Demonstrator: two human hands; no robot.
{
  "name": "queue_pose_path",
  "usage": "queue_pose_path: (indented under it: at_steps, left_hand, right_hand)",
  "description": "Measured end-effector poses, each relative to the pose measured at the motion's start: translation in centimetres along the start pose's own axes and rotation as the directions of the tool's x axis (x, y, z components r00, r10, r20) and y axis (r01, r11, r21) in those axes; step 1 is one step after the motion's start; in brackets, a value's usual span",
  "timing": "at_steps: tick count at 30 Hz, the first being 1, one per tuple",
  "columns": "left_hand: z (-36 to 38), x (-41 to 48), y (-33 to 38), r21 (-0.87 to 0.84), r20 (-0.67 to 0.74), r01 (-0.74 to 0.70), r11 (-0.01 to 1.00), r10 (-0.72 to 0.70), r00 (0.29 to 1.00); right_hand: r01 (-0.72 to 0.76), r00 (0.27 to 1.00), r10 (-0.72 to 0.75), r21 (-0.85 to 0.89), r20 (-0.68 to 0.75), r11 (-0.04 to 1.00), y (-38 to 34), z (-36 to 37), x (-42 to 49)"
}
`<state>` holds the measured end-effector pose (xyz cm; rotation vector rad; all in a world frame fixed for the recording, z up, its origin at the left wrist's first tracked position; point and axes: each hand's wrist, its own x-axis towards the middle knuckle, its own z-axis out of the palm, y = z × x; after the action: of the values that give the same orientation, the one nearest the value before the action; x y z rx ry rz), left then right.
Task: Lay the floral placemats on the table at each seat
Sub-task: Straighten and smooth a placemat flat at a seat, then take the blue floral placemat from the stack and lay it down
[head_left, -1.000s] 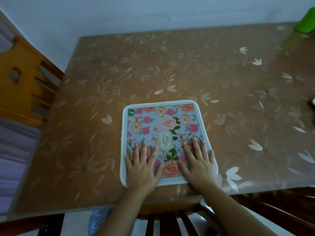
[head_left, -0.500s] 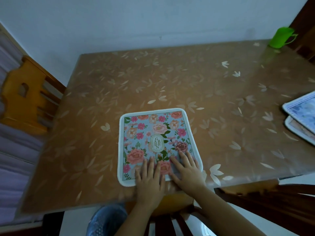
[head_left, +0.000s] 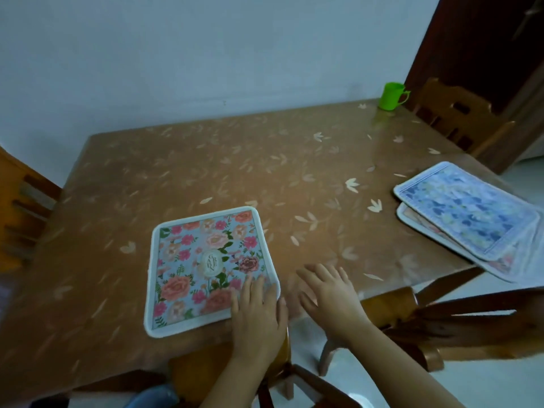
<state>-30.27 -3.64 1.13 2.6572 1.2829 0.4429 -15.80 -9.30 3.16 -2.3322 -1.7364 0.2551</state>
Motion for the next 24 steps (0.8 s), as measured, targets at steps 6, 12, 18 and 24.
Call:
queue_pose_path:
  at_steps: [6,12,18,24]
  left_hand:
    - [-1.2,0.0,10.5,-0.064,-0.102,-0.166,0.984,0.159,0.982]
    - [-0.8,-0.3,21.3,-0.149,-0.155,-0.311,0.939,0.289,0.945]
    - [0.8,-0.2,30.5,-0.152,-0.169,-0.408,0.9,0.383,0.908]
    - [3.7,-0.5,36.0,-0.121,-0.138,-0.466,0.877,0.45,0.882]
  right_hand:
    - [-0.055,0.98,0.047,-0.038,-0.191,0.998,6.4,-5.9,-6.4]
    - [-0.202,0.912,0.199,0.03,-0.36,0.979,14.0,-10.8,-12.7]
    - [-0.299,0.835,0.299,0.075,-0.462,0.951,21.3,-13.8,-18.1]
    - [-0.368,0.791,0.371,0.106,-0.486,0.924,26.4,-14.7,-20.9]
